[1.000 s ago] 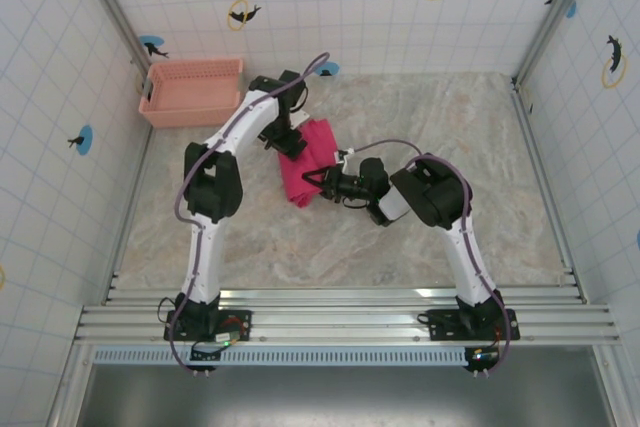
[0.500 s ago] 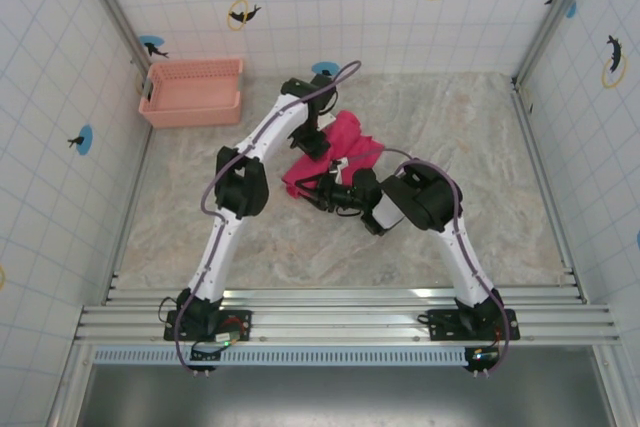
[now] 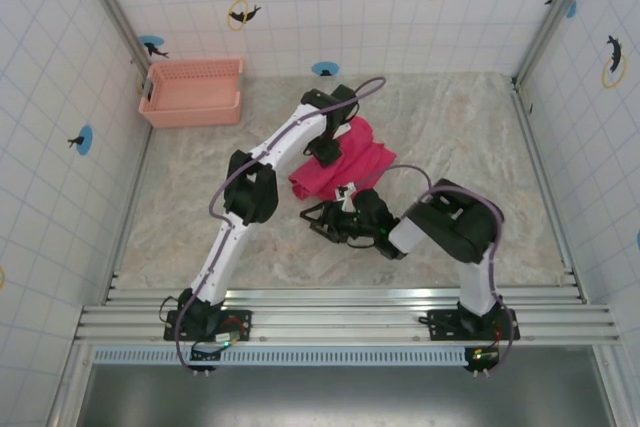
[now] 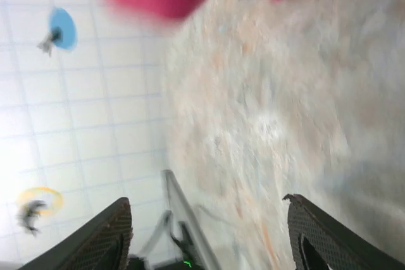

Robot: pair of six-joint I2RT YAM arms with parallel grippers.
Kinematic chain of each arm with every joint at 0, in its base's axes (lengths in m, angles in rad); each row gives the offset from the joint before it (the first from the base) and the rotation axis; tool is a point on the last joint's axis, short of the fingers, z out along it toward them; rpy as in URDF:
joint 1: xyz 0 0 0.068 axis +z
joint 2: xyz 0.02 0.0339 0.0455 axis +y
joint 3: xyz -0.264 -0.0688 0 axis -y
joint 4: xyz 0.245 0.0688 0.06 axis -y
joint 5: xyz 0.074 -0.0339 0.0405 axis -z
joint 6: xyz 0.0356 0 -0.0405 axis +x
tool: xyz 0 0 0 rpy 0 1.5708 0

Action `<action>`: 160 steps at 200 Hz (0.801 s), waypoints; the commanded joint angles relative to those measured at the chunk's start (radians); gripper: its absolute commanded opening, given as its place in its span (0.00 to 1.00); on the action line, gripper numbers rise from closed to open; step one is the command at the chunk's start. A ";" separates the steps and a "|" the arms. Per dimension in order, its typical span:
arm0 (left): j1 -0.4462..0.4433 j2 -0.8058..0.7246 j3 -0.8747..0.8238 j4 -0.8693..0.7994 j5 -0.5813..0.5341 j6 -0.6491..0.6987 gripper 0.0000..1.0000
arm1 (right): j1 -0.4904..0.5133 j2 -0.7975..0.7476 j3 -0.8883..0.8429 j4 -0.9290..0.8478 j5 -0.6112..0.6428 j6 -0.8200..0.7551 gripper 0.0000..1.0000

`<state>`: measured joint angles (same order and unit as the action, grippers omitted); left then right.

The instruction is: Roll up the long pants

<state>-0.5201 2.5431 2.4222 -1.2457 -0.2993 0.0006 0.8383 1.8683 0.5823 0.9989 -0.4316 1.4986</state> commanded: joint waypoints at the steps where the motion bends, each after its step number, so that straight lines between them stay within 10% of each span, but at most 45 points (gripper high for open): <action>1: -0.029 0.147 -0.087 -0.014 0.093 0.007 0.97 | 0.049 -0.292 0.040 -0.638 0.250 -0.348 0.71; 25: -0.029 0.140 -0.101 -0.013 0.083 0.015 0.97 | 0.153 -0.516 0.232 -1.286 0.648 -0.616 0.89; 69: -0.030 0.140 -0.102 -0.018 0.080 0.018 0.97 | 0.140 -0.580 0.318 -1.535 0.819 -0.668 0.93; 160: -0.029 0.133 -0.119 -0.037 0.080 0.008 0.98 | 0.180 -0.267 0.445 -1.162 0.797 -0.521 0.91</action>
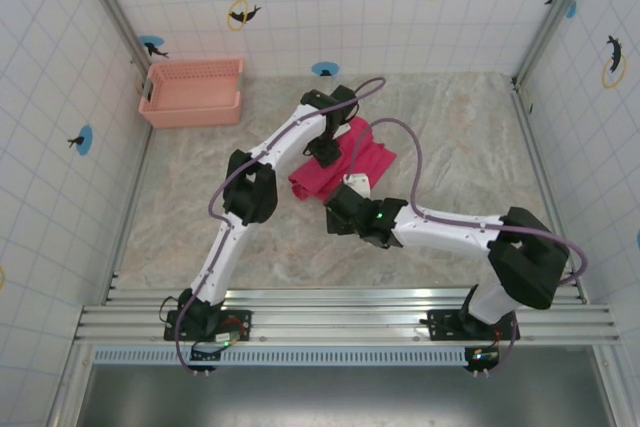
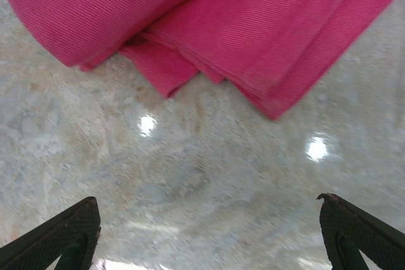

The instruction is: Roll up the long pants

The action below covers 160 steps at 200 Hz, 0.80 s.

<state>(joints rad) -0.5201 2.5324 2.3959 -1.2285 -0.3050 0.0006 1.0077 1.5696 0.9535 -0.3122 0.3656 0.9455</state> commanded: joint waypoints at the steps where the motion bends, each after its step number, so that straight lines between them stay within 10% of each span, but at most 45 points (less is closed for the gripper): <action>1: -0.029 0.144 -0.095 -0.054 0.086 0.008 0.98 | 0.011 0.032 0.075 0.153 0.000 0.032 0.91; 160: -0.014 0.088 -0.183 -0.051 0.079 0.013 0.98 | -0.052 0.458 0.418 0.048 0.101 0.164 0.83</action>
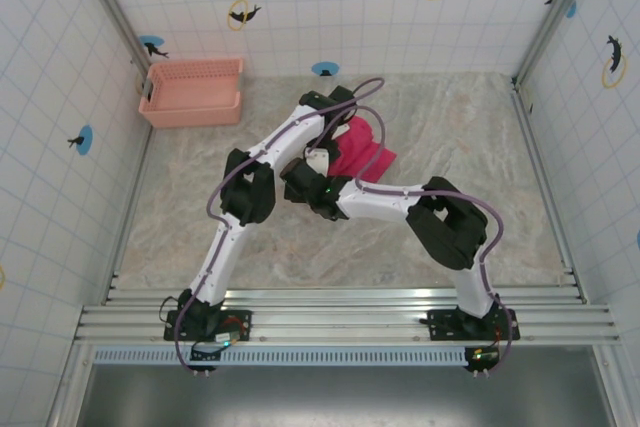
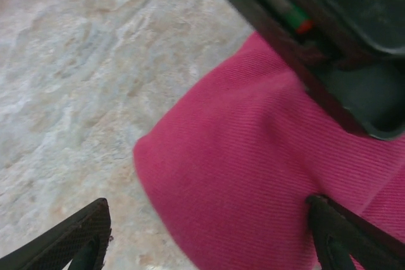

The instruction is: Roll up the long pants

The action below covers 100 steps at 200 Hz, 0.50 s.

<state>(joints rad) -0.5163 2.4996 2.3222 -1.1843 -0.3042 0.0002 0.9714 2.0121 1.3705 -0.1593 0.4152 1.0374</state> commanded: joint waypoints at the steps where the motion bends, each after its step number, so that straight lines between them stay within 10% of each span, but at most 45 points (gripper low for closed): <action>1: -0.017 0.120 -0.110 -0.095 0.079 0.014 0.98 | -0.017 0.015 -0.001 -0.105 0.055 0.075 0.83; 100: 0.056 -0.019 -0.273 -0.076 0.105 0.023 0.98 | -0.178 -0.134 -0.260 -0.194 0.013 -0.045 0.73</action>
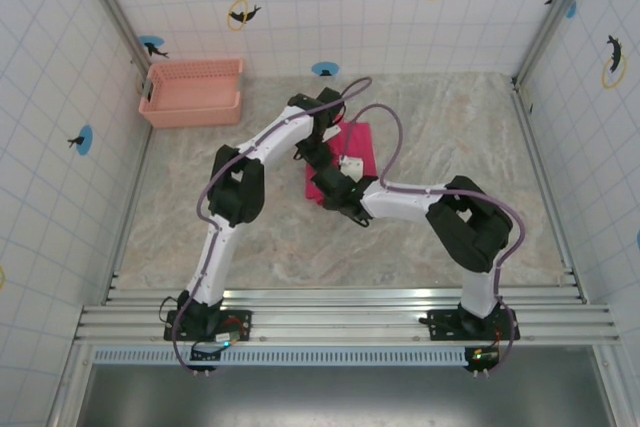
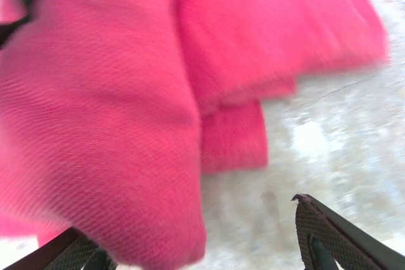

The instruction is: Roll up the long pants

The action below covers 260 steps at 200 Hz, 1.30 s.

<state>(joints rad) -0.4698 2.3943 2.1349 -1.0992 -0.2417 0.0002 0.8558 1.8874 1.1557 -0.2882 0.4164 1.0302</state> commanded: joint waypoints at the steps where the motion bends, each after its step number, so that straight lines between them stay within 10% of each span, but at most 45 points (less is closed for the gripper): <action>1: 0.008 0.085 -0.087 -0.162 0.042 0.023 0.98 | -0.063 -0.009 -0.046 -0.065 0.010 -0.039 0.73; 108: 0.026 -0.180 -0.378 -0.111 0.033 0.016 0.97 | -0.200 -0.139 0.067 -0.270 0.015 -0.443 0.77; 175: 0.039 -0.056 -0.151 -0.236 0.047 0.033 0.97 | 0.149 -0.301 -0.018 -0.206 0.233 -0.880 0.85; 260: 0.062 0.014 -0.063 -0.272 0.069 0.046 0.97 | 0.307 0.040 0.054 -0.037 0.275 -0.986 0.88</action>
<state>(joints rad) -0.4240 2.3779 2.0583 -1.3354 -0.1879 0.0231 1.1667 1.8275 1.1500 -0.3748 0.6613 0.0948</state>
